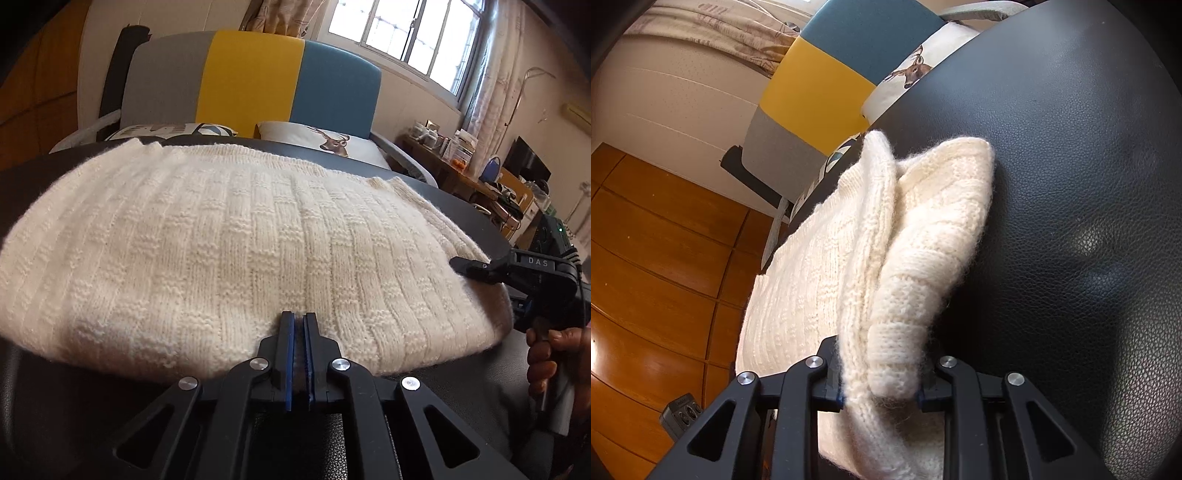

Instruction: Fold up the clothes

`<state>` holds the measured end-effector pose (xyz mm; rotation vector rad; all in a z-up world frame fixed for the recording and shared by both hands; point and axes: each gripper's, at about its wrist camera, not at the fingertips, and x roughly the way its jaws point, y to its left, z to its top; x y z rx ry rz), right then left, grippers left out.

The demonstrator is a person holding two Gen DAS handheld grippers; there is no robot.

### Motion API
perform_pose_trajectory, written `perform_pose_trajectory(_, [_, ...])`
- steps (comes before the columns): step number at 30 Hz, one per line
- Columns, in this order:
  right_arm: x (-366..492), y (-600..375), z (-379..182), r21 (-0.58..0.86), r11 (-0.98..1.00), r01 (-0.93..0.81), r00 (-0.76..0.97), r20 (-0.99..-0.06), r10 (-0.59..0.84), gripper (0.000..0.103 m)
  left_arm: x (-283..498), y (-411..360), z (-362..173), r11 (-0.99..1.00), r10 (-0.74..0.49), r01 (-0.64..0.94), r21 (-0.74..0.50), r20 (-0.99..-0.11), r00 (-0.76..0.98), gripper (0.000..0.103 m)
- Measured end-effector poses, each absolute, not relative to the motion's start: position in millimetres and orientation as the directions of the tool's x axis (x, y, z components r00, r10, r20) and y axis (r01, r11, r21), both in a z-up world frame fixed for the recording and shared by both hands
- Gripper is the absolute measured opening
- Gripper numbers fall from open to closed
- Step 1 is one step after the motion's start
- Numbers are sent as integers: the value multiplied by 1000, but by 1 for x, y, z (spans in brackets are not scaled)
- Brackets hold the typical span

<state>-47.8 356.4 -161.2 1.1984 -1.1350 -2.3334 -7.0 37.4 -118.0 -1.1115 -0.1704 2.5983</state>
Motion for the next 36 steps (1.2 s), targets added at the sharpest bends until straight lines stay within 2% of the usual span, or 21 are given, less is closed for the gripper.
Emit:
perform_pose_trajectory(4, [-44, 360, -161, 800, -584, -141, -641, -523, -562, 22, -6, 39, -118, -947, 321, -241, -214, -682, -657, 6])
perform_pose_trajectory(7, [-41, 368, -163, 885, -431, -175, -671, -427, -606, 21, -6, 37, -119, -943, 332, -242, -228, -683, -651, 6])
perform_pose_trajectory(9, [-41, 367, -153, 900, -400, -175, -678, -405, -613, 21, -7, 35, -119, -940, 342, -242, -241, -681, -647, 6])
perform_pose_trajectory(19, [-65, 316, -64, 870, -481, -111, -667, -424, -612, 20, -9, 22, -121, -912, 409, -249, -327, -664, -625, 6])
perform_pose_trajectory(24, [-78, 286, -34, 852, -518, -77, -661, -433, -612, 20, -3, 4, -99, -902, 432, -293, -318, -646, -629, 6])
perform_pose_trajectory(29, [-87, 267, -21, 844, -533, -65, -653, -440, -616, 20, -18, -91, -82, -950, 257, -75, -304, -620, -742, 6])
perform_pose_trajectory(32, [-92, 255, -14, 839, -542, -53, -645, -443, -623, 20, -33, -144, -91, -959, 164, 35, -282, -650, -742, 6])
perform_pose_trajectory(33, [-93, 251, -12, 837, -545, -49, -642, -444, -625, 20, -38, -159, -95, -959, 147, 58, -277, -663, -734, 6])
perform_pose_trajectory(36, [-98, 239, -5, 832, -554, -36, -634, -448, -630, 20, -42, -164, -104, -959, 208, -14, -282, -672, -711, 6])
